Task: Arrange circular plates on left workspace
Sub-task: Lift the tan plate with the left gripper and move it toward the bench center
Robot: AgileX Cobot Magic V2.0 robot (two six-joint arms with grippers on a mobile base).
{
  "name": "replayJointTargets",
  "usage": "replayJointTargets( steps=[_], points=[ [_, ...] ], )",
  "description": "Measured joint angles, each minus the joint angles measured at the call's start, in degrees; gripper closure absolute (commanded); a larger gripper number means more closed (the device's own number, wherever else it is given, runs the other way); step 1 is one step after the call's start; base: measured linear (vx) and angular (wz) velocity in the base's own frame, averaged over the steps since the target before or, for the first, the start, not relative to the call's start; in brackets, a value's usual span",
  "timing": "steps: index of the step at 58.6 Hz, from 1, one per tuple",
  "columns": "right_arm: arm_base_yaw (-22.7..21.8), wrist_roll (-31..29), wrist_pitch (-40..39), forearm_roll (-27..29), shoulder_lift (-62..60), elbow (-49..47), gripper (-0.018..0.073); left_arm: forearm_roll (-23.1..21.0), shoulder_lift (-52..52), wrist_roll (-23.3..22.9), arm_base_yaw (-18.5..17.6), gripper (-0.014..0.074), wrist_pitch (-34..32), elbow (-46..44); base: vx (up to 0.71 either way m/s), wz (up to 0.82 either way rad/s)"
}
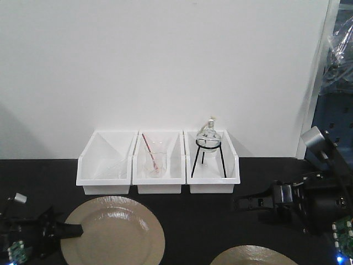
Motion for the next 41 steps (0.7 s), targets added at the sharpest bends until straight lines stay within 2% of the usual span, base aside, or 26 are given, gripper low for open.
replayJointTargets(
  steps=[21,35,41],
  points=[
    [0.00,0.00,0.00,0.00,0.00,0.00,-0.0034,-0.96,9.64,-5.19,-9.18,0.0597,-3.50,-11.55,0.00,0.00],
    [0.00,0.00,0.00,-0.21,0.00,0.00,-0.0034,-1.90,13.35,-6.55,-11.35,0.0588,-3.01,-14.69,0.00,0.00],
    [0.00,0.00,0.05,-0.28,0.00,0.00,-0.0034,-2.31,13.56,-6.55,-11.54,0.0547,-4.09,-14.81,0.00,0.00]
  ],
)
